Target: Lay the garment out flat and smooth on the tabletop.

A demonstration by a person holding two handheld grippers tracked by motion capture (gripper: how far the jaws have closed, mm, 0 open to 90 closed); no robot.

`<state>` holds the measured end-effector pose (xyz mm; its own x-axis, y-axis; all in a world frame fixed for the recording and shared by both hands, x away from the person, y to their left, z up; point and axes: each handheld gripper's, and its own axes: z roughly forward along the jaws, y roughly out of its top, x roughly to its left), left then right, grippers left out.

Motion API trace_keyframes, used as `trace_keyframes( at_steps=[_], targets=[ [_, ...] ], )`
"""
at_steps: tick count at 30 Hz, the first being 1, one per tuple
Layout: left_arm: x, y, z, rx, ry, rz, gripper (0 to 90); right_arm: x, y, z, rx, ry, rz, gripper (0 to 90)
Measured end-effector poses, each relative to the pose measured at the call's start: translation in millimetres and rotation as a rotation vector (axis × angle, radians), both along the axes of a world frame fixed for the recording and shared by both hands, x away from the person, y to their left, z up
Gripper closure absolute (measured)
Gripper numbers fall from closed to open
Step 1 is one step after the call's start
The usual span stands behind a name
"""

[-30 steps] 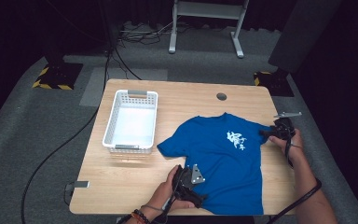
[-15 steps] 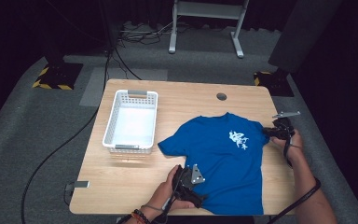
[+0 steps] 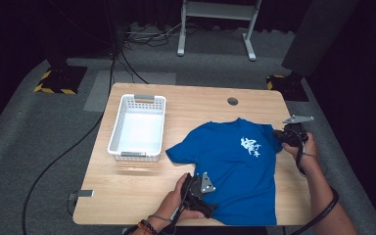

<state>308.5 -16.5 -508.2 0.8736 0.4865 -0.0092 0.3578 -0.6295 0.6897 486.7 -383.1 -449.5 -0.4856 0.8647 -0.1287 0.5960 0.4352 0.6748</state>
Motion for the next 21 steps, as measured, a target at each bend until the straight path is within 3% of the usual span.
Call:
trace_keyframes(
  at_steps=[4,6,10,21],
  targets=[
    [0.0,0.0,0.0,0.000,0.000,0.000,4.1,-8.3,10.0,3.1,0.010,-0.013,0.033,86.8],
    [0.0,0.0,0.0,0.000,0.000,0.000,4.1,-13.5,16.9,3.9,-0.014,-0.026,0.048,86.8],
    [0.0,0.0,0.0,0.000,0.000,0.000,4.1,-22.8,30.2,6.3,-0.016,-0.037,0.094,86.8],
    [0.0,0.0,0.0,0.000,0.000,0.000,4.1,-33.7,51.5,-2.7,-0.005,-0.020,0.170,86.9]
  ],
)
